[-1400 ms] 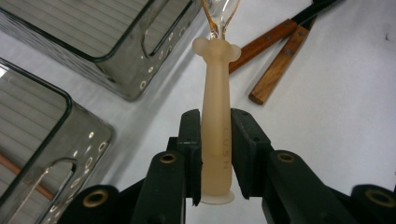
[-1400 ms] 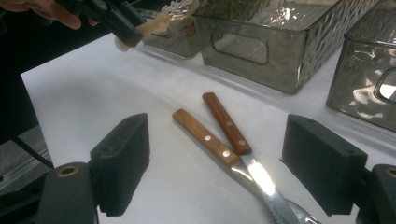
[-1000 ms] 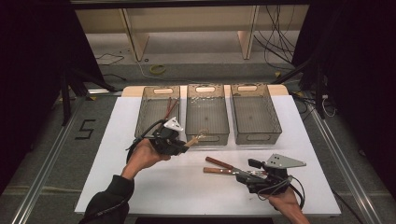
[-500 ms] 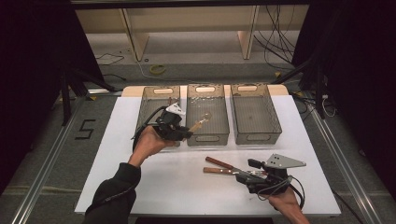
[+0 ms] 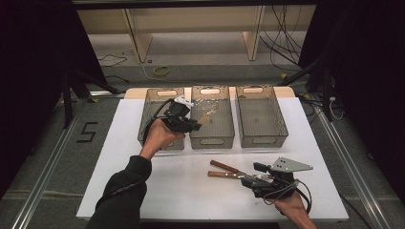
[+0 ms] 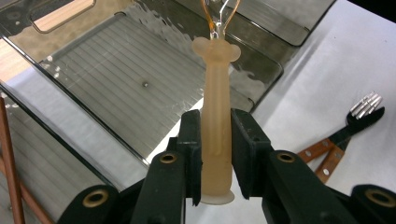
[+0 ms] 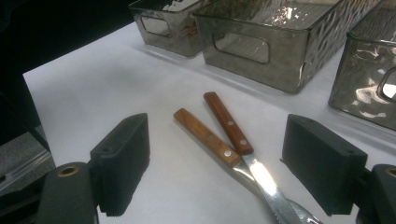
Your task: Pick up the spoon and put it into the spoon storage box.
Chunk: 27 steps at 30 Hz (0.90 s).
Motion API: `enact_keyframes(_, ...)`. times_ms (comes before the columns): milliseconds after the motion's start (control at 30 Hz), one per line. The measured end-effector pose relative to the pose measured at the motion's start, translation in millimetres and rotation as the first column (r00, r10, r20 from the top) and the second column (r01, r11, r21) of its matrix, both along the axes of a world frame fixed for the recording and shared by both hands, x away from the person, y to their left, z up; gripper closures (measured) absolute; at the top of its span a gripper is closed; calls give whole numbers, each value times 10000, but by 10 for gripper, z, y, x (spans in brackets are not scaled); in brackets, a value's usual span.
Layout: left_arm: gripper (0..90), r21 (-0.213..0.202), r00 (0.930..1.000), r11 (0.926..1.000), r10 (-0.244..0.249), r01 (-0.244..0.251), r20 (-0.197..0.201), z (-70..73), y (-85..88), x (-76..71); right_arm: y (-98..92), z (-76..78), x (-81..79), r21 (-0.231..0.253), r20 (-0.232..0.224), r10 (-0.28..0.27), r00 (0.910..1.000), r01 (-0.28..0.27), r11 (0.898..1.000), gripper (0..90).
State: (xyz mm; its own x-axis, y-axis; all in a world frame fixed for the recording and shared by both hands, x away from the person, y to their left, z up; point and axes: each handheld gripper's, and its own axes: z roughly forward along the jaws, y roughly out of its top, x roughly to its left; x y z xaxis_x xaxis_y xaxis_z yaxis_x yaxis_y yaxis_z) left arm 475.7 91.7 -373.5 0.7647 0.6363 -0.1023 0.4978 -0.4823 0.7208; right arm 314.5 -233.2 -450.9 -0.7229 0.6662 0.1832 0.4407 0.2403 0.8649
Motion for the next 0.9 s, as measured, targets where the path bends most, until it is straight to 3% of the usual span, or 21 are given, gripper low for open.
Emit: enact_keyframes(900,743,-173,9944,9952,952,-960,-459,-182,-145,379,-3,-4,6,3,-11,49,10000,-49,10000,240)
